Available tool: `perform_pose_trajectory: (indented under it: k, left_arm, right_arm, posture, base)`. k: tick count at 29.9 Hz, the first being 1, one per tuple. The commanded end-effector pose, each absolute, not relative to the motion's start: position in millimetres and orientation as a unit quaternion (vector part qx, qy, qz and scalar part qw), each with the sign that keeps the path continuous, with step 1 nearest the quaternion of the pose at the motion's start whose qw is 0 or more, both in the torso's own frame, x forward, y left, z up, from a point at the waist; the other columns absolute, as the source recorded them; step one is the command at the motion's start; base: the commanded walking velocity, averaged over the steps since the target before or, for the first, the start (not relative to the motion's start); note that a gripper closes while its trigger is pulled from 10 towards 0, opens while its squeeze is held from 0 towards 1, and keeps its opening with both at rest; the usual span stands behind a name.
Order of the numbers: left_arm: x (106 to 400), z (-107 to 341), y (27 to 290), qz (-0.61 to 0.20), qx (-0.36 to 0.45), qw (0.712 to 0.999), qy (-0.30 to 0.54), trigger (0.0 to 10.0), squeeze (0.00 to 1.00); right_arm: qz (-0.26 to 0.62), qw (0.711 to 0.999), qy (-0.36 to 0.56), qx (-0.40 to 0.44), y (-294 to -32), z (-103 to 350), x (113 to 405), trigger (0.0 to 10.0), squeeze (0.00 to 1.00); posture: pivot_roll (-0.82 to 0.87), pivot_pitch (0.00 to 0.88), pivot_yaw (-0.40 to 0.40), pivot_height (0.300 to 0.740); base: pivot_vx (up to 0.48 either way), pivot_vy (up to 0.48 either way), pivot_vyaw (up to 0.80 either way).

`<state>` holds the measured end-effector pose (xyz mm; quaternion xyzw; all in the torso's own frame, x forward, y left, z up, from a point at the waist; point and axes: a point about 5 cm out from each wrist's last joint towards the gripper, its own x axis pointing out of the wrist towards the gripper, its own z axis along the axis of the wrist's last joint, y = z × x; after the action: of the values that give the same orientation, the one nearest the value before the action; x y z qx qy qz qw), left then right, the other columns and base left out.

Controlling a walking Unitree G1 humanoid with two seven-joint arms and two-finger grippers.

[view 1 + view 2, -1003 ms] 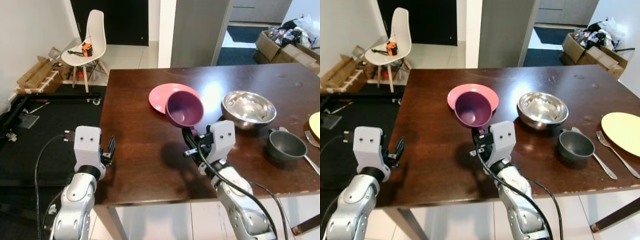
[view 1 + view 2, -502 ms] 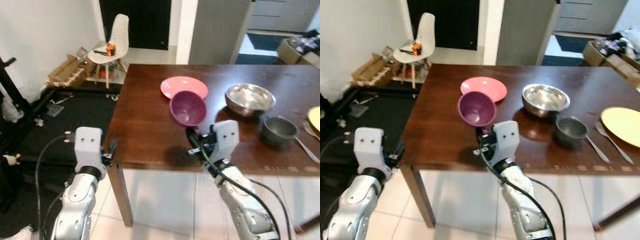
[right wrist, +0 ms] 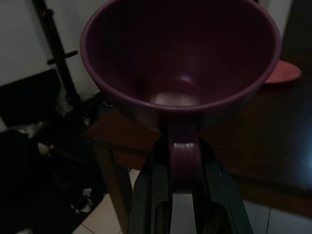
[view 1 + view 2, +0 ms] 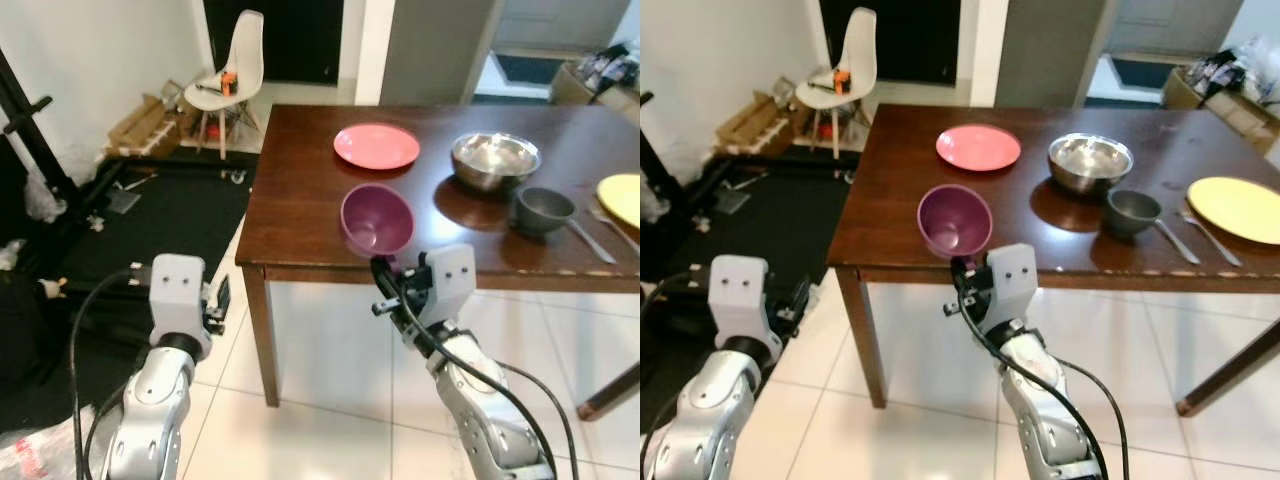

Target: Setting the table

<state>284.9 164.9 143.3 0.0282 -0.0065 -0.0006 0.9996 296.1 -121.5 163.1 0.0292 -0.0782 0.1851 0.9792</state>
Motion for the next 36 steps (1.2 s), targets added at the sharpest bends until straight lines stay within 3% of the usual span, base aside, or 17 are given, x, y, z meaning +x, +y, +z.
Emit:
perform_pose_trajectory:
  k: [1, 36]
  left_arm:
    - [285, 139, 165, -0.002, 0.025, 1.0, 0.002, 10.0, 0.0]
    - [285, 121, 164, -0.01, 0.018, 0.999, 0.039, 10.0, 0.0]
  right_arm:
    - [0.184, 0.979, -0.078, 0.038, -122, 165, 297, 10.0, 0.0]
    - [0.19, 0.979, -0.068, 0.034, -122, 160, 296, 10.0, 0.0]
  posture:
    - [-0.04, 0.0, 0.077, 0.74]
    - [-0.04, 0.0, 0.08, 0.74]
  base:
    - [0.0, 0.0, -0.8]
    - [0.0, 0.0, -0.8]
